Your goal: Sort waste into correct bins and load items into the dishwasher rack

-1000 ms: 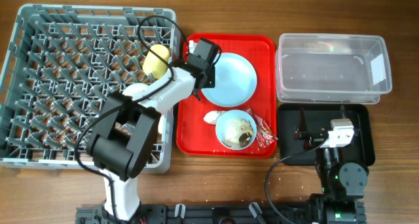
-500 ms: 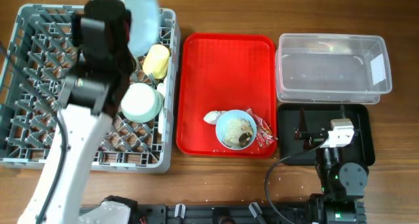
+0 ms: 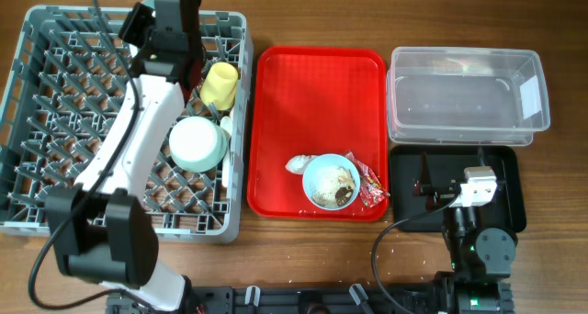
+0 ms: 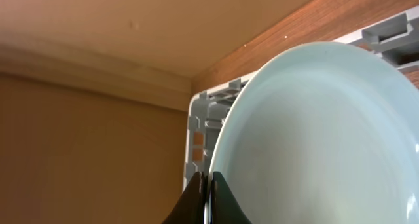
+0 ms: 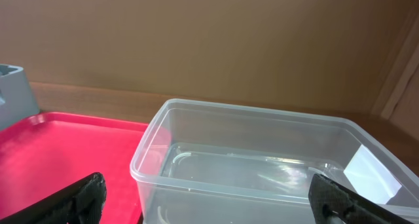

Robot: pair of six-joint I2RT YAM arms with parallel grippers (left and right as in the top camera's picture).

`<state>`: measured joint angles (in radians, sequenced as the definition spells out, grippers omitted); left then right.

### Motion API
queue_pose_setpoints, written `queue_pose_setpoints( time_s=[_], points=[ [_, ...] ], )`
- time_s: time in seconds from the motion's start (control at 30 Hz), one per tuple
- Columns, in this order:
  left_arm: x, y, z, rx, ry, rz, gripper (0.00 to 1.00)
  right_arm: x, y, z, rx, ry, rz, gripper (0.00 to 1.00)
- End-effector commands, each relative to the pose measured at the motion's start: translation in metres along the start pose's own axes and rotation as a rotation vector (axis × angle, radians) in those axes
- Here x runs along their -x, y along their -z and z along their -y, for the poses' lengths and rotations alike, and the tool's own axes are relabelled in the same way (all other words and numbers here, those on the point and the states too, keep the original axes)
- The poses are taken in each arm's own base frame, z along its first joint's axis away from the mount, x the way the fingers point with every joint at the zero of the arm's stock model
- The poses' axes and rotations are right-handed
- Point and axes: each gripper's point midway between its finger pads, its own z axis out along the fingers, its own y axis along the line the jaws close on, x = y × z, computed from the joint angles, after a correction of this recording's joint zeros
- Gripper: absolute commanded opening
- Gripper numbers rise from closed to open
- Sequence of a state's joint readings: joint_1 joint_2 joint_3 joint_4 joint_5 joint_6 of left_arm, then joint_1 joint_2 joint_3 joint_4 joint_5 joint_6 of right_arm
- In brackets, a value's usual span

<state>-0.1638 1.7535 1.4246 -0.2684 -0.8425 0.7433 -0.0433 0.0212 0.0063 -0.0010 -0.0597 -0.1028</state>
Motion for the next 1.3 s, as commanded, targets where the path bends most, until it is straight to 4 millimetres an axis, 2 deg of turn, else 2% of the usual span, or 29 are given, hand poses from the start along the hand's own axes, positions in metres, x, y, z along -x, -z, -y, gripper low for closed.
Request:
queue_pose_setpoints(
  time_s=[0.0, 0.13, 0.27, 0.37, 0.43, 0.47, 0.5, 0.53, 0.57, 0.63, 0.7, 0.73, 0.77, 0.83, 0.87, 0.93, 0.97, 1.0, 1.1, 1.27],
  points=[
    [0.008, 0.002, -0.010, 0.059, -0.101, 0.008, 0.04, 0.001, 0.000, 0.001, -0.001, 0.002, 0.007, 1.00],
    [0.006, 0.006, 0.002, 0.026, -0.062, 0.002, 0.04, 0.001, 0.000, 0.001, -0.001, 0.003, 0.007, 1.00],
    [0.005, 0.012, 0.036, -0.094, -0.147, 0.016, 0.04, 0.001, 0.000, 0.001, -0.002, 0.002, 0.007, 1.00],
    [0.009, 0.016, 0.048, -0.114, -0.150, 0.025, 0.05, 0.001, 0.000, 0.001, -0.001, 0.002, 0.007, 1.00],
    [0.016, 0.028, 0.058, -0.129, -0.173, 0.050, 0.08, 0.001, 0.000, 0.001, -0.001, 0.002, 0.007, 1.00],
    [0.022, 0.035, 0.064, -0.136, -0.182, 0.067, 0.15, 0.001, 0.000, 0.001, -0.001, 0.002, 0.007, 1.00],
    [0.026, 0.040, 0.067, -0.141, -0.187, 0.081, 0.34, 0.001, 0.000, 0.001, -0.001, 0.002, 0.006, 1.00],
    [0.029, 0.044, 0.071, -0.145, -0.186, 0.091, 0.38, 0.001, 0.000, 0.001, -0.001, 0.002, 0.007, 1.00],
    [0.030, 0.045, 0.069, -0.138, -0.142, 0.090, 0.47, 0.001, 0.000, 0.001, -0.001, 0.003, 0.007, 1.00],
    [0.027, 0.041, 0.049, -0.050, 0.065, 0.052, 0.54, 0.001, 0.000, 0.001, -0.001, 0.002, 0.007, 1.00],
    [0.023, 0.046, 0.032, -0.009, 0.238, 0.037, 0.72, 0.001, 0.000, 0.001, -0.001, 0.002, 0.007, 1.00],
    [0.024, 0.057, 0.032, -0.078, 0.347, 0.057, 0.79, 0.001, 0.000, 0.001, -0.001, 0.002, 0.006, 1.00],
    [0.026, 0.065, 0.038, -0.161, 0.385, 0.075, 0.81, 0.001, 0.000, 0.001, -0.001, 0.002, 0.007, 1.00],
    [0.042, 0.108, 0.066, -0.547, 0.537, 0.150, 0.82, 0.001, 0.000, 0.001, -0.001, 0.002, 0.007, 1.00],
    [0.047, 0.126, 0.073, -0.670, 0.588, 0.162, 0.82, 0.001, 0.000, 0.001, -0.001, 0.002, 0.007, 1.00],
    [0.056, 0.190, 0.092, -1.068, 0.680, 0.172, 0.85, 0.001, 0.000, 0.001, -0.001, 0.003, 0.007, 1.00],
    [0.054, 0.210, 0.097, -1.183, 0.686, 0.155, 0.97, 0.001, 0.000, 0.001, -0.001, 0.002, 0.007, 1.00],
    [0.048, 0.227, 0.105, -1.289, 0.660, 0.121, 1.00, 0.001, 0.000, 0.001, -0.001, 0.003, 0.007, 1.00],
    [0.032, 0.232, 0.115, -1.319, 0.630, 0.045, 1.00, 0.001, 0.000, 0.001, -0.001, 0.003, 0.007, 1.00],
    [0.032, 0.231, 0.115, -1.319, 0.630, 0.045, 1.00, 0.001, 0.000, 0.001, -0.001, 0.002, 0.007, 1.00]
  ],
)
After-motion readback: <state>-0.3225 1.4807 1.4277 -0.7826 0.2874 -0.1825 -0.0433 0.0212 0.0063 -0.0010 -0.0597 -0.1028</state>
